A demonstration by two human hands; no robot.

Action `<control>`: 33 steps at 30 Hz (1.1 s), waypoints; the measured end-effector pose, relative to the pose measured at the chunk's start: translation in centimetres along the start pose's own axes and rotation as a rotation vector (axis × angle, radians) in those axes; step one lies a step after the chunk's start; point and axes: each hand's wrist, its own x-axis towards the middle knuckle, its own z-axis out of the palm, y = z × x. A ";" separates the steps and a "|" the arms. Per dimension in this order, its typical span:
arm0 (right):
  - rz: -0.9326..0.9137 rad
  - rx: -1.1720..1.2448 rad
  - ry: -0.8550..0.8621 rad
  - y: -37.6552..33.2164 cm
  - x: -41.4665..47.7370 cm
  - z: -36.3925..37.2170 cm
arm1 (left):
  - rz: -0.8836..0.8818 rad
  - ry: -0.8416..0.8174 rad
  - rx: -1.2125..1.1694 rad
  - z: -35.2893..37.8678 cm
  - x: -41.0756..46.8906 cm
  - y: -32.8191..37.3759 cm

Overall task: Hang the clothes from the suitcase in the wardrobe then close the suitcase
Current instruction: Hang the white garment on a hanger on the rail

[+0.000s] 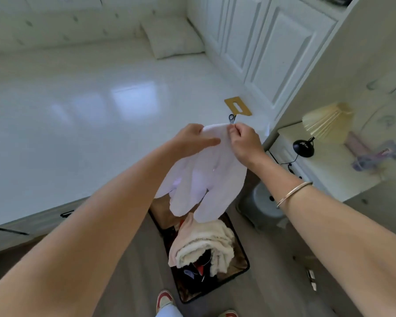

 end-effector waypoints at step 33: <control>0.827 -0.150 0.752 -4.6 -43.0 -19.1 | 1.149 -0.857 0.382 16.3 -26.2 25.0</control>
